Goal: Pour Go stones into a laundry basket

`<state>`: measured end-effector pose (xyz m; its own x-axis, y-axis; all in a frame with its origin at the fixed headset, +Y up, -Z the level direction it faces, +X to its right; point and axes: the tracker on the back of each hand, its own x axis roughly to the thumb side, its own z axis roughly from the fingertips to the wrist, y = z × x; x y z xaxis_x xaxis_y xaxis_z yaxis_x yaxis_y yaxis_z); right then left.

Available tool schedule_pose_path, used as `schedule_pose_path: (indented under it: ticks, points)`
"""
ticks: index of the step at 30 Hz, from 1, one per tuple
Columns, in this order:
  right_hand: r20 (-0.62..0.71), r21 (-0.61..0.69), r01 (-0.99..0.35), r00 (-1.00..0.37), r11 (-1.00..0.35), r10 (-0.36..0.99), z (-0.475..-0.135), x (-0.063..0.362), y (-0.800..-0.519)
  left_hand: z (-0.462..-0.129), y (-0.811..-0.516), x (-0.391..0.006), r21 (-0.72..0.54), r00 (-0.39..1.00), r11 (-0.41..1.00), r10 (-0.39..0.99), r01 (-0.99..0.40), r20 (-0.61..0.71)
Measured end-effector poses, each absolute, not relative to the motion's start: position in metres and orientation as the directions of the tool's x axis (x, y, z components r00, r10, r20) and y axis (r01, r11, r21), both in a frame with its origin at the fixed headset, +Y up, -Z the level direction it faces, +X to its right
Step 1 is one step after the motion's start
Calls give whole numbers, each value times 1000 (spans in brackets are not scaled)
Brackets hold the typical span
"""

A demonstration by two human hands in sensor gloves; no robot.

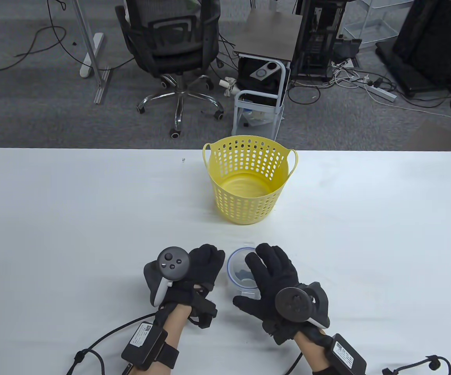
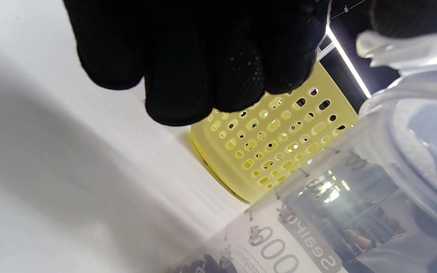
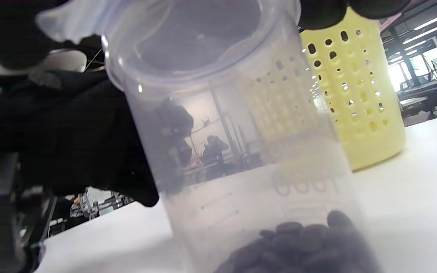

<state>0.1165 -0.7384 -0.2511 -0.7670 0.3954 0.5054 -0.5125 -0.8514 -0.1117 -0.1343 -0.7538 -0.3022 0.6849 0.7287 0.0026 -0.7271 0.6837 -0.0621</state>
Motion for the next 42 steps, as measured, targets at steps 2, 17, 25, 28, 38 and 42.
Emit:
schedule_pose_path:
  ticks: [2, 17, 25, 28, 38, 42]
  points:
    - [503, -128, -474, -788, -871, 355, -251, 113, -740, -303, -754, -134, -60, 686, 685, 728, -726, 3]
    - [503, -207, -641, -718, -739, 482, -252, 132, -727, -303, -755, -136, -52, 680, 679, 733, -732, 1]
    - [384, -289, -676, -731, -678, 564, -265, 173, -715, -303, -755, -136, -58, 678, 676, 736, -734, -4]
    - [282, -327, -617, -787, -716, 549, -275, 193, -721, -303, -756, -135, -61, 680, 678, 733, -732, -3]
    - [-35, -245, -469, -870, -848, 491, -301, 242, -762, -303, -757, -136, -72, 678, 675, 735, -734, -13]
    - [-101, -181, -423, -890, -888, 445, -304, 246, -775, -304, -757, -137, -75, 674, 671, 738, -737, -18]
